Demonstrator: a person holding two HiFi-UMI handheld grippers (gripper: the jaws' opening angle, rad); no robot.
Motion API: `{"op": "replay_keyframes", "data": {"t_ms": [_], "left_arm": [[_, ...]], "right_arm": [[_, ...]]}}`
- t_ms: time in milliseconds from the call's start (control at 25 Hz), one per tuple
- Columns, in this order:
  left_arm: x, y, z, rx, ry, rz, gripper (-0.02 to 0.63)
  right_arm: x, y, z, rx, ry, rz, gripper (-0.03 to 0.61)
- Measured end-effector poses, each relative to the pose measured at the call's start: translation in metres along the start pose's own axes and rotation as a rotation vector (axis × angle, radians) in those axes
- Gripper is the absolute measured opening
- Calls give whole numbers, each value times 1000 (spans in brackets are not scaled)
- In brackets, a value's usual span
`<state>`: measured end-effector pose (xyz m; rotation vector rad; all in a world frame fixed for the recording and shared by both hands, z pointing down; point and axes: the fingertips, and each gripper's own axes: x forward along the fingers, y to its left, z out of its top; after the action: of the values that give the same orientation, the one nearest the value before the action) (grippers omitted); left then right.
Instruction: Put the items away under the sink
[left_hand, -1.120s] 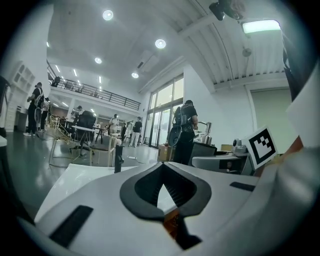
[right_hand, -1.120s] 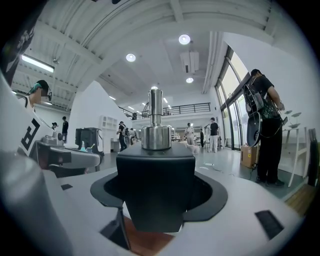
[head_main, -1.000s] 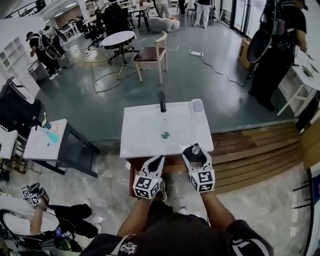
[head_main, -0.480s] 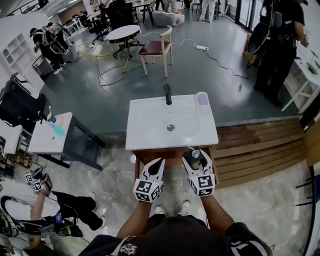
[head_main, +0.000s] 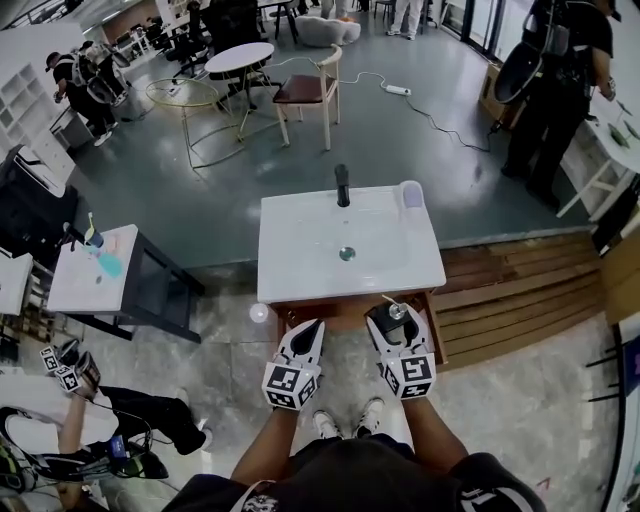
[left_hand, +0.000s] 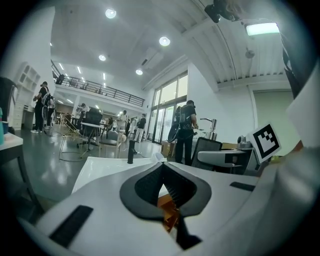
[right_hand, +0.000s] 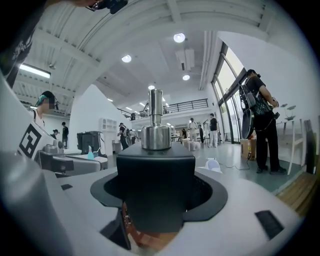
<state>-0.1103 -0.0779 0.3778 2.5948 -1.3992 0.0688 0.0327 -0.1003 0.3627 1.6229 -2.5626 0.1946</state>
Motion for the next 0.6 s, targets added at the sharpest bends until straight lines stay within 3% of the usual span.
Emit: {"op": "replay_keyframes", "data": {"t_ms": [320, 600], "left_arm": [[-11, 25, -27, 9, 10, -36, 6], [17, 49, -68, 40, 25, -19, 6]], "right_arm": [[12, 33, -18, -42, 11, -15, 324], [46, 29, -65, -40, 21, 9, 324]]}}
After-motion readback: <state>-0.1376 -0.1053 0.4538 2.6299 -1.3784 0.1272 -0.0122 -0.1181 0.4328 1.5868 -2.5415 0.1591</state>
